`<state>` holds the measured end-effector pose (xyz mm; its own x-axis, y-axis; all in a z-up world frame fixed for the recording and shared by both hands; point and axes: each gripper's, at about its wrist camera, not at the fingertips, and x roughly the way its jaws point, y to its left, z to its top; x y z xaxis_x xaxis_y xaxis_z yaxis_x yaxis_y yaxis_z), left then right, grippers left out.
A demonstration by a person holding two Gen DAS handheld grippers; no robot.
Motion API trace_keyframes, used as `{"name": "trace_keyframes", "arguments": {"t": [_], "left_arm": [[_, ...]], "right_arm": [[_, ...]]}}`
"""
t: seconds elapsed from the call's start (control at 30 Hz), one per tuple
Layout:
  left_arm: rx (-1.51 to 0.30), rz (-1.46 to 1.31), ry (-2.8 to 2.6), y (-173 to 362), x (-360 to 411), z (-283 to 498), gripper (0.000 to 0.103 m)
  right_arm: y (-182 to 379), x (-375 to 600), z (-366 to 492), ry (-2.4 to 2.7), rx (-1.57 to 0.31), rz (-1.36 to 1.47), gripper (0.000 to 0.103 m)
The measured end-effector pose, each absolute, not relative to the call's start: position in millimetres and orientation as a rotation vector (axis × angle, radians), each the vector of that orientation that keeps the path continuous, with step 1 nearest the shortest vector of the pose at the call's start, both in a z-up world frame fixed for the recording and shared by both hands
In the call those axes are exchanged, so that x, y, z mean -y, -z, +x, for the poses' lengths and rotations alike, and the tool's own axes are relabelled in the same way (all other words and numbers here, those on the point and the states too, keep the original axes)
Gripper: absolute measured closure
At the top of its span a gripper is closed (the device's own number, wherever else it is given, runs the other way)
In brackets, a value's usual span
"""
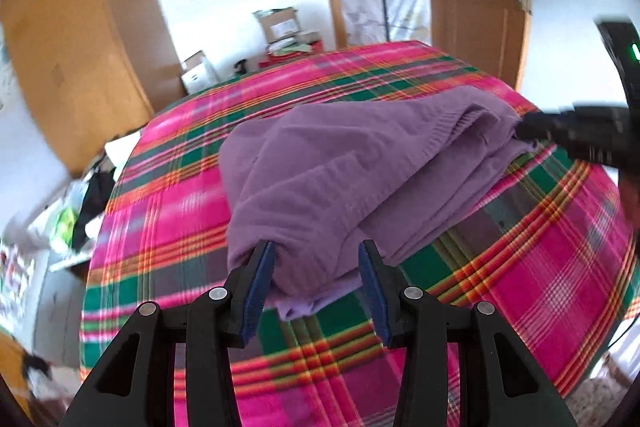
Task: Fold clothes
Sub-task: 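Grasp the purple garment's edge with the left gripper while the right gripper grasps another edge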
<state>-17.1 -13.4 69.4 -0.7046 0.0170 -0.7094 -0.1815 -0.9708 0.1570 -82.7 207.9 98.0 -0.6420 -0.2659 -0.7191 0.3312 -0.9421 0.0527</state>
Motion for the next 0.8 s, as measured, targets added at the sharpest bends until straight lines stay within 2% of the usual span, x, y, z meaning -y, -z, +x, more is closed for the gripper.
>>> {"name": "trace_keyframes", "arguments": {"t": [0.17, 0.37, 0.53, 0.57, 0.6, 0.67, 0.8], "left_arm": [[-0.385, -1.159, -2.732, -69, 3, -28, 0.057], [-0.452, -1.167, -2.678, -67, -6, -38, 0.057], [-0.497, -1.218, -2.68, -57, 5, -39, 0.057], [-0.494, -1.231, -2.68, -55, 7, -39, 0.057], [-0.494, -1.227, -2.682, -55, 7, -38, 0.057], [-0.494, -1.217, -2.687, -54, 7, -34, 0.057], [-0.539, -1.209, -2.691, -55, 2, -36, 0.057]], "right_arm": [[-93, -217, -103, 2.53, -0.096, 1.121, 0.08], [-70, -210, -117, 2.476, -0.085, 1.157, 0.067], [-63, -200, -130, 2.466, -0.101, 1.151, 0.067], [-63, -199, -131, 2.473, -0.1, 1.142, 0.067], [-64, -199, -133, 2.482, -0.098, 1.131, 0.073], [-67, -200, -133, 2.512, -0.085, 1.097, 0.09], [-89, -212, -136, 2.527, 0.071, 1.023, 0.092]]}}
